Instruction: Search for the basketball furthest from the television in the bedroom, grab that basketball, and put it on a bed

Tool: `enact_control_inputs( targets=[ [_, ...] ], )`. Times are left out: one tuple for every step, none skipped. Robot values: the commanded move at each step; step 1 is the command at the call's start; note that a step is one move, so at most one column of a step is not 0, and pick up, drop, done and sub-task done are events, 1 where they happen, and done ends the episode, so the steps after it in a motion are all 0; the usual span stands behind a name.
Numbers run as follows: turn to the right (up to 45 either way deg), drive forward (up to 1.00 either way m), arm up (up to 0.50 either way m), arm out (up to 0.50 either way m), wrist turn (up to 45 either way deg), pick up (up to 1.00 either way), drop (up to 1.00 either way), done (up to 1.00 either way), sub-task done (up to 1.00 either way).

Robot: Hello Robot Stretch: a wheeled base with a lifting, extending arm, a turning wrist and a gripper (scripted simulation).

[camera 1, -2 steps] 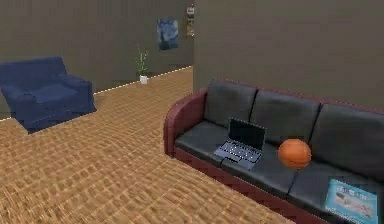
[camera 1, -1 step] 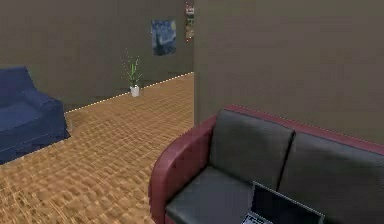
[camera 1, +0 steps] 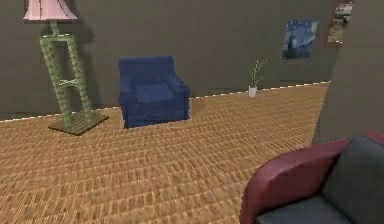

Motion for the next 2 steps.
enact_control_inputs(
  targets=[
    [45.0,0.0,0.0,0.0,0.0,0.0,0.0,0.0,0.0],
    [27.0,0.0,0.0,0.0,0.0,0.0,0.0,0.0,0.0]
  ],
)
